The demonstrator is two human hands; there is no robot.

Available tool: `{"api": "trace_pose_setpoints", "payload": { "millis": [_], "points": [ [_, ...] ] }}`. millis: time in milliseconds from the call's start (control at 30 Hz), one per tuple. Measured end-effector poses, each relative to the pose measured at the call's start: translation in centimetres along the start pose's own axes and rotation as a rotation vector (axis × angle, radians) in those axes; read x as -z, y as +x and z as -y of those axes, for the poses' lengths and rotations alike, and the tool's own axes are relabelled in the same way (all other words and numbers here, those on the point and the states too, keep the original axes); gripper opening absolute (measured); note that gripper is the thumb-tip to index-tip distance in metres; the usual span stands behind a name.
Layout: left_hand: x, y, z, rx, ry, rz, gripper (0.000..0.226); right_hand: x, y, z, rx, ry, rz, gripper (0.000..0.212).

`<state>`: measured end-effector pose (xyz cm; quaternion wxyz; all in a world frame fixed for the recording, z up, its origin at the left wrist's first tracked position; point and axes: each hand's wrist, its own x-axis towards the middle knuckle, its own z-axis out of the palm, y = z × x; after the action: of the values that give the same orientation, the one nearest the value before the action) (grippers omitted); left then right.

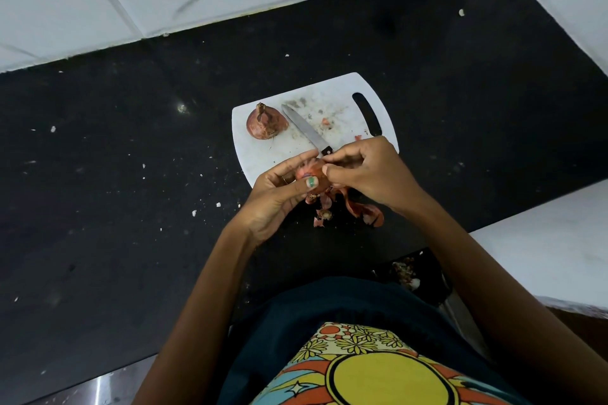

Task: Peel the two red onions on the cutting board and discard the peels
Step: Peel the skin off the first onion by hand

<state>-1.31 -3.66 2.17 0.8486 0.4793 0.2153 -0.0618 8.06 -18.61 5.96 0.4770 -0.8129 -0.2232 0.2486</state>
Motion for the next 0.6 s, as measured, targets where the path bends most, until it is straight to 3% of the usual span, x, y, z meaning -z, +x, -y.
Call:
{"api": "trace_pose_setpoints", "payload": {
  "millis": [233, 300, 600],
  "points": [
    [0.05, 0.18, 0.14, 0.003, 0.003, 0.008, 0.039, 0.25, 0.15, -0.64, -0.09, 0.174, 0.031, 0.011],
    [0.03, 0.25, 0.11, -0.005, 0.001, 0.009, 0.04, 0.34, 0.04, -0.53, -0.092, 0.2, 0.066, 0.02],
    [0.01, 0.34, 0.31, -0.027, -0.017, 0.022, 0.043, 0.12, 0.09, -0.25, -0.012, 0.062, 0.001, 0.011]
  ]
}}
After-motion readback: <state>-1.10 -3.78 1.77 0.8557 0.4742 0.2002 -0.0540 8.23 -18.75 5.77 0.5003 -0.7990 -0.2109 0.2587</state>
